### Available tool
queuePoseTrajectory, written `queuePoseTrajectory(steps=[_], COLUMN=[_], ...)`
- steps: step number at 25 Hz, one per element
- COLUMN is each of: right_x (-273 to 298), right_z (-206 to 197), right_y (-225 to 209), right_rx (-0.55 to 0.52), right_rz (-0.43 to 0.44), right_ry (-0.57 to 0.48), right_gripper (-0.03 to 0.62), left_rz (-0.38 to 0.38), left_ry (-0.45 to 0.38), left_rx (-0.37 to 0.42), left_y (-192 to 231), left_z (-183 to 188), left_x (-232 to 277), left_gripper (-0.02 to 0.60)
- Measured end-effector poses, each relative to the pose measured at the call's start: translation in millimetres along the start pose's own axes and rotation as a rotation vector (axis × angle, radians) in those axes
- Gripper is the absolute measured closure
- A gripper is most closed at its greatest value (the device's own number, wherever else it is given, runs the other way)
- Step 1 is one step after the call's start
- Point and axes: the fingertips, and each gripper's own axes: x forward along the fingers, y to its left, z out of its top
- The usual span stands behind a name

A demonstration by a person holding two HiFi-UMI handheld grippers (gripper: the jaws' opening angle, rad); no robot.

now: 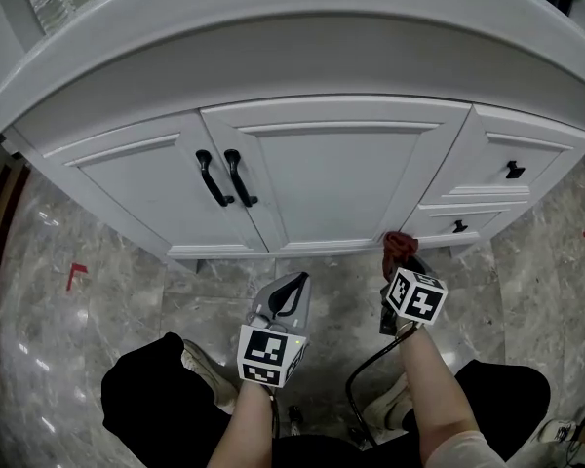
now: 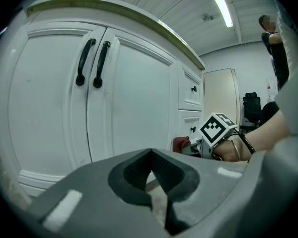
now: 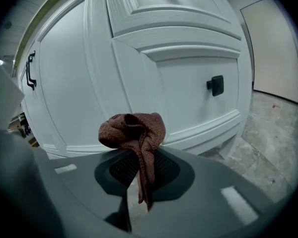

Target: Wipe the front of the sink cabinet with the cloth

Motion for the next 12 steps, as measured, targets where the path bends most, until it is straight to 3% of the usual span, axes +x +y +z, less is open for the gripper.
queuePoseTrajectory(steps=[6,12], right_x=[-18.9,-77.5], right_z=[17.6,67.6], right_y=[48.1,140.7], right_rx=[-0.010,-0.186], right_rz=[0.072,0.171], right_ry=[-0.047,-0.210], right_gripper=[0.505,0.505], left_rz=[0.042,0.182], left_ry=[-0.050,-0.161], left_rx=[0.022,-0.026], left_y=[22.4,75.1], left_z=[22.7,60.1], left_x=[-22.9,-84.6], left_gripper=[0.581,0.581])
